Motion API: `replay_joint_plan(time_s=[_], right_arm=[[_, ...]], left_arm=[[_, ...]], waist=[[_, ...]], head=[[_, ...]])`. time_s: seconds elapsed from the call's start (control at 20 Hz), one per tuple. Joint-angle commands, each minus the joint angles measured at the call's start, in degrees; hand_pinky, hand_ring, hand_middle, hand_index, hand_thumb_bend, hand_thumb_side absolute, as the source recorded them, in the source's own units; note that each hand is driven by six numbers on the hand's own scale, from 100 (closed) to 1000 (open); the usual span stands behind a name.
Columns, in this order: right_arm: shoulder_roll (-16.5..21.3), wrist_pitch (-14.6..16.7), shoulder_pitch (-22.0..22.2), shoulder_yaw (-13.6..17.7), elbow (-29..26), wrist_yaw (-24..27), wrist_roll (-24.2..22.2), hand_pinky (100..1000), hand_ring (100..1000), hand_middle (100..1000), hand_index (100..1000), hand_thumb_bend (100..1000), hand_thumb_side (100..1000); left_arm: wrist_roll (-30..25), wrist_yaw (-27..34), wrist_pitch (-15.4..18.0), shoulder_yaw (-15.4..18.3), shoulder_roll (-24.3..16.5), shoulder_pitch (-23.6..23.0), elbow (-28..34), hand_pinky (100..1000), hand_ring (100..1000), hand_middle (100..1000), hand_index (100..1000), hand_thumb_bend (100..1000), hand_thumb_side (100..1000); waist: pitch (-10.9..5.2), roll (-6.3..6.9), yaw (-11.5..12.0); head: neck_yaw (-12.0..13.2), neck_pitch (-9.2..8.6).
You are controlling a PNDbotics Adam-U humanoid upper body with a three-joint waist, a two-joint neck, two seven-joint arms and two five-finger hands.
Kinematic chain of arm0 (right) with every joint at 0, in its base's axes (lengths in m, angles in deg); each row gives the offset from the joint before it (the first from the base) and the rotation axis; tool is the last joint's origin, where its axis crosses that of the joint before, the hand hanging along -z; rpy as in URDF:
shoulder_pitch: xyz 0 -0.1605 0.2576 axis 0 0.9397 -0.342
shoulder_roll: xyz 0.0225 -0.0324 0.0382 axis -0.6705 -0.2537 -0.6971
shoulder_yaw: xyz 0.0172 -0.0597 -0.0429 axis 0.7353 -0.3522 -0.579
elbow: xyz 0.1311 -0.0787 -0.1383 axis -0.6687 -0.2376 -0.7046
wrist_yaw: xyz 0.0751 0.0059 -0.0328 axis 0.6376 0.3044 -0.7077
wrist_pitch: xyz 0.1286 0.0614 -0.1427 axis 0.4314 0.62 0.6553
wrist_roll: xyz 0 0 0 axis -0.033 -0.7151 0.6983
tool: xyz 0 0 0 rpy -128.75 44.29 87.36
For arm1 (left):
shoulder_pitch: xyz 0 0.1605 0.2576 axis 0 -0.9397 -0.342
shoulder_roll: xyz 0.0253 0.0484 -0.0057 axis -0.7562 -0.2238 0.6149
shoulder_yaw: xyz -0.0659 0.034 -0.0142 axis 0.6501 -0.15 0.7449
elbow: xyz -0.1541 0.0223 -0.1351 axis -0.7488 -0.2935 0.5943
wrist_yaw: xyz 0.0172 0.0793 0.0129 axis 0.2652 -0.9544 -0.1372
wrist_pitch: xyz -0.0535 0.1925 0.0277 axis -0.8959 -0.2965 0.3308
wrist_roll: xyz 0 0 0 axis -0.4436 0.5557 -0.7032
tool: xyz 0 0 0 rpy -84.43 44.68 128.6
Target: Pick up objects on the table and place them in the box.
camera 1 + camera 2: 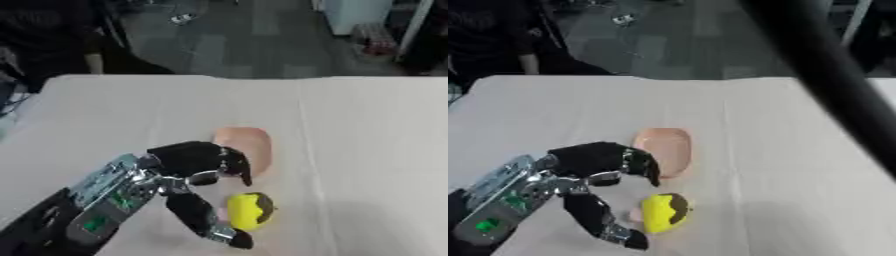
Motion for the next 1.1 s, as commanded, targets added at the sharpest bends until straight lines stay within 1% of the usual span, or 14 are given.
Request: replay_joint_plan(time_s=[0.05,0.35,0.55,0.75,0.8,0.85,0.9,1.1], right_arm=[[1.5,-0.1,-0.8,0.2,-0.8,0.3,-0.6,215,390,448,518,100,1000],[1.9,-0.2,-1.2,0.1,-0.8,0.9,-1.5,214,390,448,518,100,1000],[2.0,-0.2,-1.3,0.1,-0.8,1.1,-2.0,214,390,447,518,100,1000],[2.1,-0.2,-1.5,0.1,-0.8,1.4,-2.3,214,390,447,518,100,1000],[2.1,-0.2,-1.6,0.1,-0.8,1.5,-2.3,214,390,447,518,100,1000],[2.2,-0.2,-1.6,0.2,-0.8,1.6,-2.3,214,390,447,518,100,1000],[2.2,-0.2,-1.8,0.2,-0.8,1.8,-2.3,215,390,447,518,100,1000],[2.4,-0.3,-2.4,0.5,-0.8,2.7,-2.6,216,389,447,518,100,1000]], left_arm=[[-2.8,-0.9,-0.4,-0.5,-1.7,1.3,1.0,728,742,779,784,612,916],[-6.8,-3.5,-1.3,-3.0,-3.2,2.4,1.0,740,764,784,777,613,894],[-8.2,-5.7,-1.7,-4.3,-3.7,3.2,1.0,748,772,787,774,611,895],[-9.1,-6.9,-2.0,-4.7,-3.7,3.8,1.0,768,794,812,778,613,896],[-9.1,-7.0,-2.0,-4.7,-3.6,3.9,1.0,794,817,827,780,615,900],[-9.1,-7.0,-2.0,-4.6,-3.6,4.0,1.0,794,817,827,780,615,900],[-9.1,-7.0,-2.1,-4.7,-3.5,4.0,1.0,827,845,854,784,617,902],[-9.6,-6.8,-2.8,-4.8,-3.0,3.5,1.0,840,854,873,790,615,902]], waist=[[-0.50,0.03,-0.2],[-0.48,0.29,-0.5],[-0.45,0.39,-0.7],[-0.42,0.44,-0.9],[-0.41,0.46,-1.0],[-0.40,0.47,-1.1],[-0.38,0.49,-1.2],[-0.23,0.54,-1.9]], head=[[0.1,-0.65],[0.5,-0.60],[0.7,-0.65],[0.9,-0.71],[1.0,-0.74],[1.0,-0.77],[1.1,-0.78],[1.2,-0.96]])
